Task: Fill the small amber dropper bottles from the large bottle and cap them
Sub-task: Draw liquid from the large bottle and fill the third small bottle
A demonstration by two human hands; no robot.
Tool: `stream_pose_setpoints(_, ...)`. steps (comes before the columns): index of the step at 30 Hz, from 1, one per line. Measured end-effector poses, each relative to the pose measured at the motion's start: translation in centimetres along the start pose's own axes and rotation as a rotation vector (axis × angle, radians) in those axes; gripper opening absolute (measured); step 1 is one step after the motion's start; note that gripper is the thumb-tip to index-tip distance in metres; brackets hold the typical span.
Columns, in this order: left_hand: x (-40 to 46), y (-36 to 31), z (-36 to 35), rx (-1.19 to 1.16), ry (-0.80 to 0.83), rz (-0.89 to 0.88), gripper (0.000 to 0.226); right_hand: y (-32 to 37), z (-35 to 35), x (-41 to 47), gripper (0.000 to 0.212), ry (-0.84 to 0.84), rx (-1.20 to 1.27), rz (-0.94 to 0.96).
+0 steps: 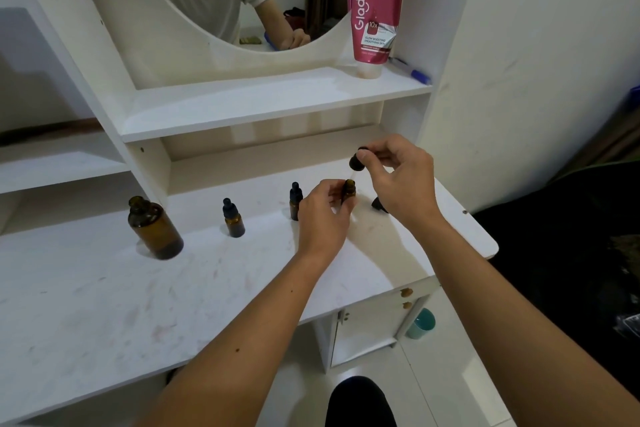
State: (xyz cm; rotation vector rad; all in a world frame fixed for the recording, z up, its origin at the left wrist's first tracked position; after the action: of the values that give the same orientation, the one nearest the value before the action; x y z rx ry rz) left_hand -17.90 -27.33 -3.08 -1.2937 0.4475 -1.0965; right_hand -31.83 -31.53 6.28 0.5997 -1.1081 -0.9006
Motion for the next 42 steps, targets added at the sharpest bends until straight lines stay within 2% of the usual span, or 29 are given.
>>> stream_pose_setpoints(9, 0.0, 0.0, 0.0, 0.007, 0.000, -0.008, 0.026, -0.8, -0.9, 0.2, 0.007, 0.059, -0.018, -0.066)
stream_pose_setpoints(14, -0.1, 0.1, 0.0, 0.022, 0.004, -0.012, 0.025, -0.9, -1.0, 0.4, 0.005, 0.025, -0.014, -0.112)
stream_pose_setpoints(18, 0.0, 0.1, -0.1, 0.037, 0.004, -0.026, 0.025, -0.6, -0.8, 0.5, 0.006, -0.003, -0.062, -0.082)
stream_pose_setpoints(24, -0.1, -0.2, 0.0, 0.051, 0.006, -0.018, 0.026, 0.2, -0.8, 0.1, 0.005, 0.070, -0.081, -0.012)
stream_pose_setpoints(29, -1.1, -0.7, 0.4, 0.064, 0.042, 0.011, 0.036, 1.7, 0.1, 0.1, 0.007, 0.029, -0.095, 0.031)
stream_pose_setpoints(35, -3.2, -0.2, 2.8, 0.023, 0.063, 0.073, 0.046, 3.9, 1.5, -0.1, 0.015, -0.035, -0.121, 0.092)
stream_pose_setpoints(42, -5.8, 0.8, 8.7, -0.039, 0.097, 0.097, 0.047, 6.7, 0.7, -1.5, 0.017, -0.038, -0.089, 0.111)
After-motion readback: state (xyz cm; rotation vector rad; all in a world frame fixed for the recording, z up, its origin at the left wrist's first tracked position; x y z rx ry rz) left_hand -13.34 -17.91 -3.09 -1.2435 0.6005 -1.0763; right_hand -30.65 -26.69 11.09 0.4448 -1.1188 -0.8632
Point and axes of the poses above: each hand's wrist, its own x-axis towards the middle knuckle, its own z-axis out of the back of the hand, y = z × x, the point moved 6 cm from there along x, towards the middle knuckle
